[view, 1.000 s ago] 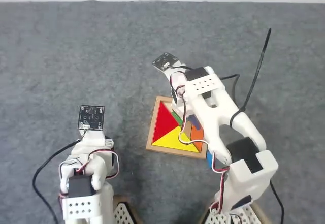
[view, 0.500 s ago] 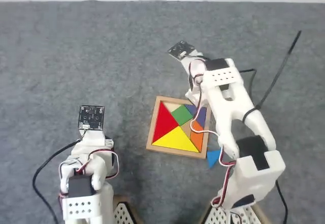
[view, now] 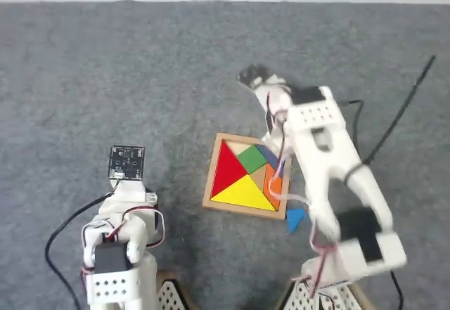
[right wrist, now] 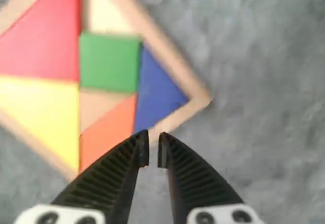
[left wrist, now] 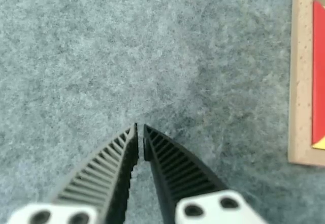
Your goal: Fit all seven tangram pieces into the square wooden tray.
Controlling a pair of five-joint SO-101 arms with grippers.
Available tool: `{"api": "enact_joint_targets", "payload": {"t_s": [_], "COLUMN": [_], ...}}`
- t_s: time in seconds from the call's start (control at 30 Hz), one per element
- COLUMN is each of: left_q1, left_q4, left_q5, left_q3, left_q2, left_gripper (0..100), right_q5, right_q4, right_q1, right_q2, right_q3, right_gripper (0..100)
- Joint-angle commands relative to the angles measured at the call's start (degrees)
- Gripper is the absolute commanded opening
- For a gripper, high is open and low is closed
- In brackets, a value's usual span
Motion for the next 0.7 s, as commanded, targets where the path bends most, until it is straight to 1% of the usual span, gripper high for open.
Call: {"api": "enact_joint_targets", "payload": {"t_s": [0.0,0.07,0.13,0.27,0.43,0.5,0.67], "left_q1": [-0.26,-0.26,-0.26,-0.26,-0.26,-0.26,-0.26], "left_q4": [0.18,0.18,0.18,0.18,0.18,0.18,0.18], "left_q5": [0.97,0.97,0.97,0.97,0.97,0.97,0.97], "left_q3": [-0.75,-0.75,-0.75,-0.75,-0.75,-0.75,-0.75], "left_q2": [-1.05,-1.05,-1.05,-1.05,-1.05,-1.05,-1.05], "left_gripper": [2,2,2,2,2,2,2], "right_q5": [2.73,3.16,5.19,12.04,20.48,21.54,20.92], "right_q4": [-3.21,-3.74,-3.03,0.48,0.57,-0.13,-5.41], "right_q1": [1.8,2.42,2.77,2.77,2.33,2.33,1.63], "right_q2": [-13.76,-18.33,-20.62,-20.53,-18.59,-17.98,-16.13], "right_q3": [13.54,19.78,24.09,28.22,30.59,30.95,33.32], "right_gripper": [9.0,10.3,11.2,13.0,15.5,16.5,18.8]}}
